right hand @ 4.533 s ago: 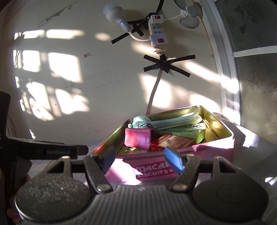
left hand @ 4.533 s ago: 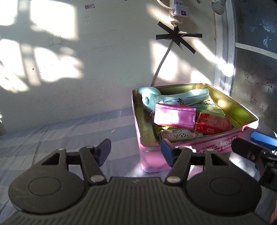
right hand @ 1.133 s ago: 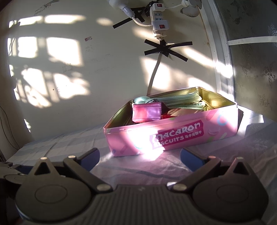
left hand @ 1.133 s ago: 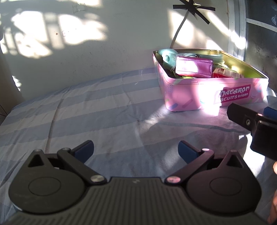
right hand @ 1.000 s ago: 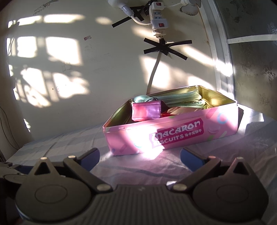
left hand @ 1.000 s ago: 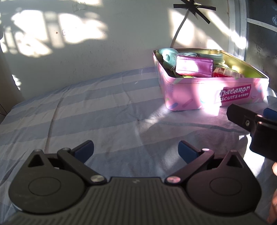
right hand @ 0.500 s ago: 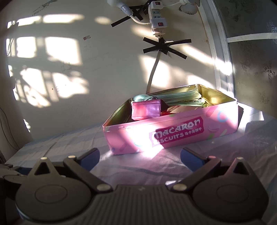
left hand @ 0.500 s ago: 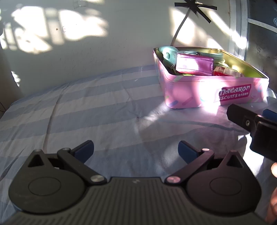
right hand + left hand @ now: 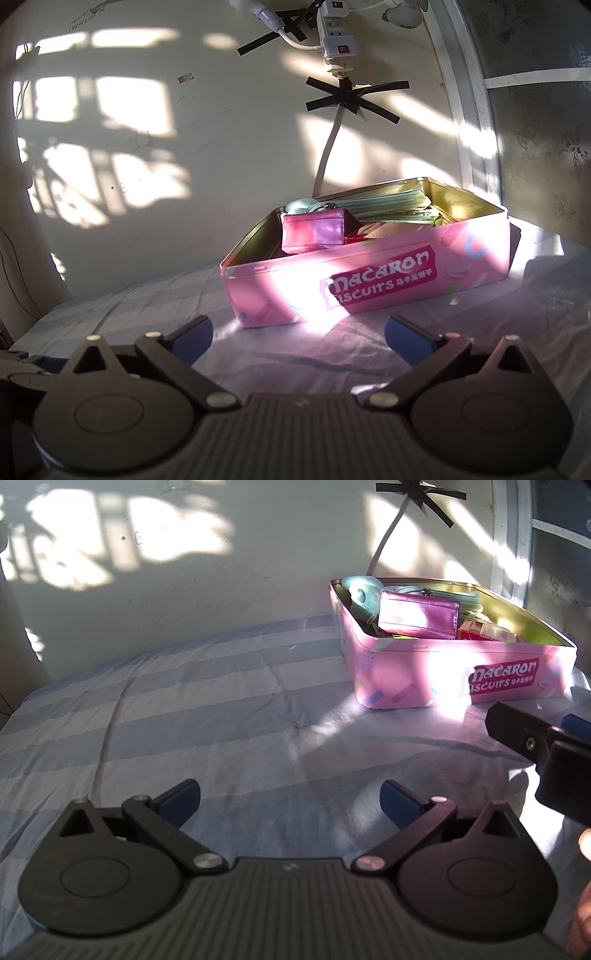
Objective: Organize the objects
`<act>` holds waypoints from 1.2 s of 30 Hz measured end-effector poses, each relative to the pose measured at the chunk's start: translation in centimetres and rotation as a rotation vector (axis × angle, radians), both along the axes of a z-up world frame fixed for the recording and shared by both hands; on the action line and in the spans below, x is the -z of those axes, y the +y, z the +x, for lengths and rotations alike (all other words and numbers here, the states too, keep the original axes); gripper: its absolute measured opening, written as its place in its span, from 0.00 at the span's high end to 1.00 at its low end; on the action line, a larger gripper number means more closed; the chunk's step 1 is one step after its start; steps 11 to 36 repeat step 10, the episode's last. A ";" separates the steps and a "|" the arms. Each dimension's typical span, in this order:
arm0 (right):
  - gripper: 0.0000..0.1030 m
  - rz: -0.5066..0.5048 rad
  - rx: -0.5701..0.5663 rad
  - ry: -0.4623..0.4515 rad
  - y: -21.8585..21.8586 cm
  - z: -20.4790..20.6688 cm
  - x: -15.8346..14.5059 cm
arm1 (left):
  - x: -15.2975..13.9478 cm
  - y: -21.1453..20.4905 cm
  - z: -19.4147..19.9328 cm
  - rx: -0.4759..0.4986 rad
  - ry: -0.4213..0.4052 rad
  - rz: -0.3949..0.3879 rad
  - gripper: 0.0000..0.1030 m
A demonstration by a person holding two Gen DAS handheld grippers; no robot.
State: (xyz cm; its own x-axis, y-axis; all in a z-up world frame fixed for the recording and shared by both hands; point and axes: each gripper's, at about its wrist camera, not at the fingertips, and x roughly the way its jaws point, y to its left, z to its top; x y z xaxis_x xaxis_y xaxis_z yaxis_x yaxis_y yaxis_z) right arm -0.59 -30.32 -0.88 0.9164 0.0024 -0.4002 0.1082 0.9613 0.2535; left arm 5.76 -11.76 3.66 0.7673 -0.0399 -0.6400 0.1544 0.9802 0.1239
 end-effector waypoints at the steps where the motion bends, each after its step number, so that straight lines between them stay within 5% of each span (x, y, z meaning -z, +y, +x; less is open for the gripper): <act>1: 0.00 0.000 0.000 0.000 0.0 0.0 0.0 | 0.0 0.0 0.0 0.000 0.002 -0.002 0.00; 36: 0.00 -0.003 -0.004 0.000 0.0 0.2 0.1 | -0.3 0.0 -0.4 0.031 -0.017 -0.025 0.00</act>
